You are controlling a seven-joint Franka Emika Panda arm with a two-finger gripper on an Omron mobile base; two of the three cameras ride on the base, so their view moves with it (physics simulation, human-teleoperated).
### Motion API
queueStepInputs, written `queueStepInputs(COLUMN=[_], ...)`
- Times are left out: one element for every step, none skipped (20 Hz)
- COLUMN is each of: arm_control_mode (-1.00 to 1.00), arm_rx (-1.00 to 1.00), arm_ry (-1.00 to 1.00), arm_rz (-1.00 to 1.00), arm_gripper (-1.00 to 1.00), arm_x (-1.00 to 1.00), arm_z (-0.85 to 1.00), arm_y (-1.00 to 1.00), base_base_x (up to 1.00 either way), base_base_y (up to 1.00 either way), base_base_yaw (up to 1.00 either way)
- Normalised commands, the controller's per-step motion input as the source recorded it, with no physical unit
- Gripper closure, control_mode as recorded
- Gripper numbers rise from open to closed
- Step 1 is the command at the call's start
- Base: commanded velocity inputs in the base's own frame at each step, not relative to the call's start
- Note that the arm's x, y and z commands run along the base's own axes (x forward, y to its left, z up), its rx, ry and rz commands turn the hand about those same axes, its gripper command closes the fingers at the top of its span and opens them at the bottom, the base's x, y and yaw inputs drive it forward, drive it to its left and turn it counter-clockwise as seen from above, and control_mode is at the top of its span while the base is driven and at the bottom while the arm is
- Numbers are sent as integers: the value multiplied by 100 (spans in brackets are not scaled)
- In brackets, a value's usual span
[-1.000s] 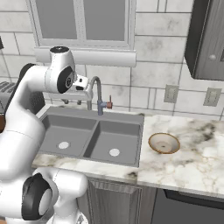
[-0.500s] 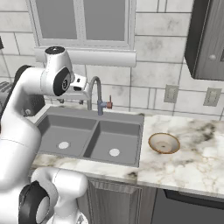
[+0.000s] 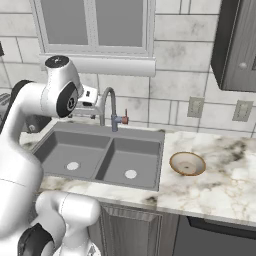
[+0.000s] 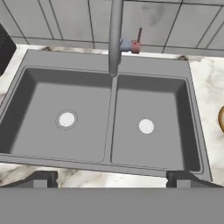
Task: Rinse each bowl for a few seconds and place them down in the sink or on the counter.
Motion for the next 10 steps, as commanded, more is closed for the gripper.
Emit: queueStepInputs(arm_control_mode=[-100,-100,-100,-100,-100,-100,-100,-100,-100,-100], arm_rx=[-1,-1,-1,-2,-1,-1,-2,-3,-2,-2], arm_ry=[-14,-13,-12,-8,-6,-6,-8,-9,-8,-8], arm_rz=[0,0,0,1,1,2,2,2,2,2], arm_gripper=[-100,-100,-100,-100,-100,-100,-100,-100,-100,-100], arm_x=[-16,-15,-14,-7,-6,-7,-9,-8,-7,-7], arm_z=[4,4,3,1,0,2,5,5,2,3], arm_y=[-17,-19,-19,-19,-22,-24,-25,-25,-27,-28], base_base_x=[0,0,0,0,0,0,0,0,0,0], base_base_y=[0,0,0,0,0,0,0,0,0,0], base_base_yaw=[0,0,0,0,0,0,0,0,0,0])
